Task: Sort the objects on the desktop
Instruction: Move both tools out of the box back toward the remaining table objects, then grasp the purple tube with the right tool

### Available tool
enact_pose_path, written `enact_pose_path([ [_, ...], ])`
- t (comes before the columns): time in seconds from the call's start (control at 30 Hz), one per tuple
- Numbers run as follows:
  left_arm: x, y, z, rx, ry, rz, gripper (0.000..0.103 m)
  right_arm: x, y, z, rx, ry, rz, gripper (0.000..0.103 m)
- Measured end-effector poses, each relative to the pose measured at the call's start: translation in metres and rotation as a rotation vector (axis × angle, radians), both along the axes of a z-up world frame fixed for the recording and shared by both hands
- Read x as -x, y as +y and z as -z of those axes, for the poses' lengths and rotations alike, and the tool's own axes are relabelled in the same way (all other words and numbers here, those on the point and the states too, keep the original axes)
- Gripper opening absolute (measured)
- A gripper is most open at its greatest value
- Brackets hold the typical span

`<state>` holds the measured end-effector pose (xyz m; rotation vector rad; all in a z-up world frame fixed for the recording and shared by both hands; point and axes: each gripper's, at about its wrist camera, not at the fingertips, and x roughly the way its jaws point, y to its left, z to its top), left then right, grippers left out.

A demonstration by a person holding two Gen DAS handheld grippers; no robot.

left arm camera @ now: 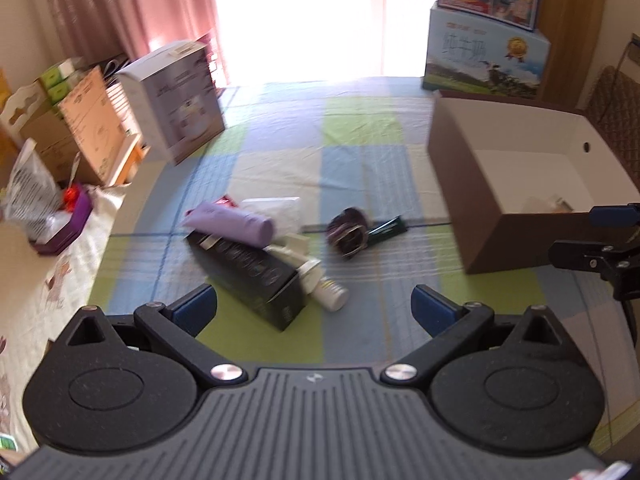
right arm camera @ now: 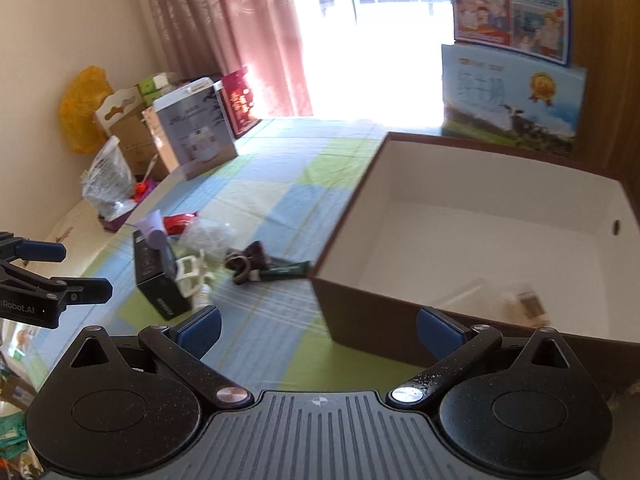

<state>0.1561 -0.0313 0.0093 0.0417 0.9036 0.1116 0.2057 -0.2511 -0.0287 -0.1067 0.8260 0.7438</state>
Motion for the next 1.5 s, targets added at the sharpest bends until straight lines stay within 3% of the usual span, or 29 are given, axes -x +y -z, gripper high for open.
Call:
enact_pose_path([
  [0.47,0.004,0.1,0.01,-0.037,0.045,-0.21,0.102,0.005,0.094,0.017,-0.006,0.008,-0.173,0.101],
  [0.83,-0.023,0.137,0.024,-0.02,0.067,-0.228,0.102,-0.003,0.177,0.034,0.006,-0.014,-0.323,0.101],
  [1.1,-0.045,0.157,0.041,-0.009,0.099,-0.234,0.102,-0.018,0.233,0.057,0.032,-0.006,-0.43,0.077],
  [1.5,-0.075,0.183,0.061,0.009,0.143,-0.251,0.102,-0.044,0.284,0.082,0.074,0.01,-0.478,0.06],
])
